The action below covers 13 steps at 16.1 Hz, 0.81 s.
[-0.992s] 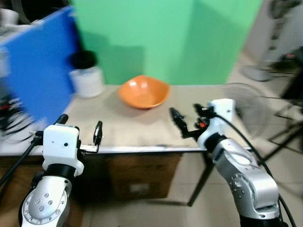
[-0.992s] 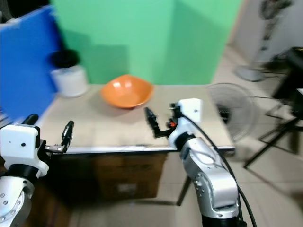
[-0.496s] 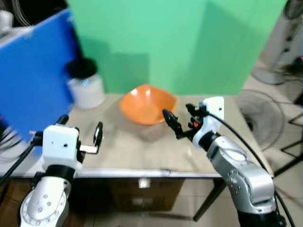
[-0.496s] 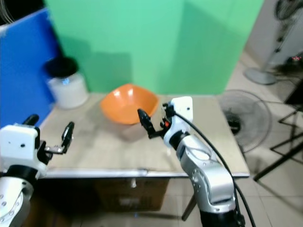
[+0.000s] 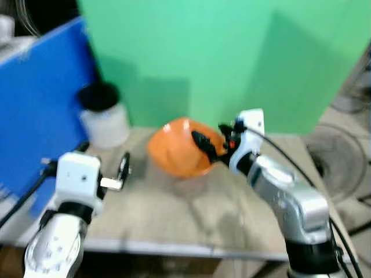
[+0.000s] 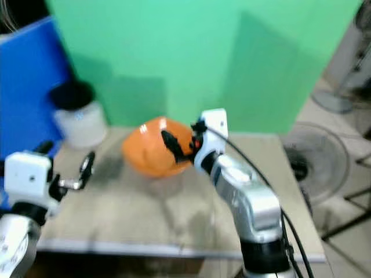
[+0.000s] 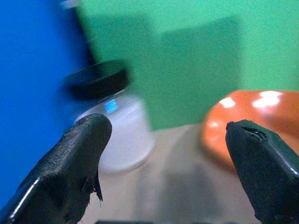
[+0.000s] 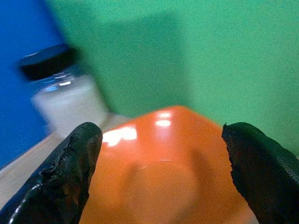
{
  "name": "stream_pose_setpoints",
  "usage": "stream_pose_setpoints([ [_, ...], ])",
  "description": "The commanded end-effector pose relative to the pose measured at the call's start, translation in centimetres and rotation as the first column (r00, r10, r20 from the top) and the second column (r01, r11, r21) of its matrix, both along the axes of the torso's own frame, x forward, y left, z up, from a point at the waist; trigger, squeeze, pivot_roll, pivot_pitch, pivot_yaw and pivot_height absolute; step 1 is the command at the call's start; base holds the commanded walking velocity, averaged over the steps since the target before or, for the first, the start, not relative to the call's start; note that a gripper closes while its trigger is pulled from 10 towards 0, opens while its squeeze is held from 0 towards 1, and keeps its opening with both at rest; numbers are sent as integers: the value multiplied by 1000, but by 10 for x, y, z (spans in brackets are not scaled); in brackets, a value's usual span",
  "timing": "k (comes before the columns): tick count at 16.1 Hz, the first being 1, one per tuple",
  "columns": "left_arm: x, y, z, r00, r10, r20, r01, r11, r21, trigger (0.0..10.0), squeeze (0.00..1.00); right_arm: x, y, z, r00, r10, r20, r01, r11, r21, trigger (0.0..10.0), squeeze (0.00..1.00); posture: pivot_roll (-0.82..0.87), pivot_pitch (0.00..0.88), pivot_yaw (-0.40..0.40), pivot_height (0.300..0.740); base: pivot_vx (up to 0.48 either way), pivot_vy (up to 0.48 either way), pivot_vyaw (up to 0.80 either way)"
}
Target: Setting the table
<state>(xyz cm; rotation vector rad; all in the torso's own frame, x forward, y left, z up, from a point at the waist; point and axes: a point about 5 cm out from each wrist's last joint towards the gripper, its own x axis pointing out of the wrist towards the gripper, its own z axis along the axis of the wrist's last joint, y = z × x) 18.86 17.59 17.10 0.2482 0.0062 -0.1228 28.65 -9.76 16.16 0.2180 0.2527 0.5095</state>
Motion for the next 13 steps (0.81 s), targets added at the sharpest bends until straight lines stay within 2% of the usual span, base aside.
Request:
stream_pose_setpoints([
  [1, 0, -8, -1, 997, -75, -16, 75, 997, -26, 10000, 0, 6, -11, -4, 995, -68, -74, 69, 998, 8, 10000, 1000, 55, 0, 28, 740, 0, 0, 0],
  [4, -2, -18, -3, 983, -179, -42, 176, 983, -57, 10000, 0, 18, -18, -6, 974, -150, -170, 160, 986, 48, 10000, 1000, 53, 0, 30, 740, 0, 0, 0],
  [5, -5, -25, -6, 958, -273, -82, 265, 960, -94, 10000, 0, 23, -20, -12, 949, -167, -268, 187, 981, 51, 10000, 1000, 54, 0, 31, 740, 0, 0, 0],
  [6, -7, -28, -8, 946, -309, -97, 299, 949, -101, 10000, 0, 24, -20, -16, 937, -167, -307, 190, 981, 47, 10000, 1000, 56, 0, 30, 740, 0, 0, 0],
  [7, -10, -33, -9, 919, -375, -118, 362, 924, -123, 10000, 0, 24, -18, -22, 912, -153, -380, 191, 979, 64, 10000, 286, 56, 0, 28, 740, 0, 0, 0],
  [8, -11, -35, -9, 909, -397, -124, 382, 915, -132, 10000, 0, 25, -17, -24, 902, -148, -405, 194, 978, 74, 10000, 0, 56, 0, 28, 740, 0, 0, 0],
  [9, -14, -39, -11, 886, -441, -141, 422, 894, -150, 10000, 0, 26, -13, -29, 884, -122, -452, 176, 981, 80, 10000, 0, 57, 0, 27, 740, 0, 0, 0],
  [11, -15, -42, -11, 875, -460, -148, 439, 885, -156, 10000, 0, 28, -11, -33, 876, -130, -464, 171, 984, 47, 10000, 0, 57, 0, 26, 740, 0, 0, 0],
  [13, -16, -41, -13, 869, -469, -160, 446, 881, -157, 10000, 0, 29, -3, -36, 852, -97, -514, 164, 983, 86, 10000, 0, 58, 0, 22, 740, 0, 0, 0],
])
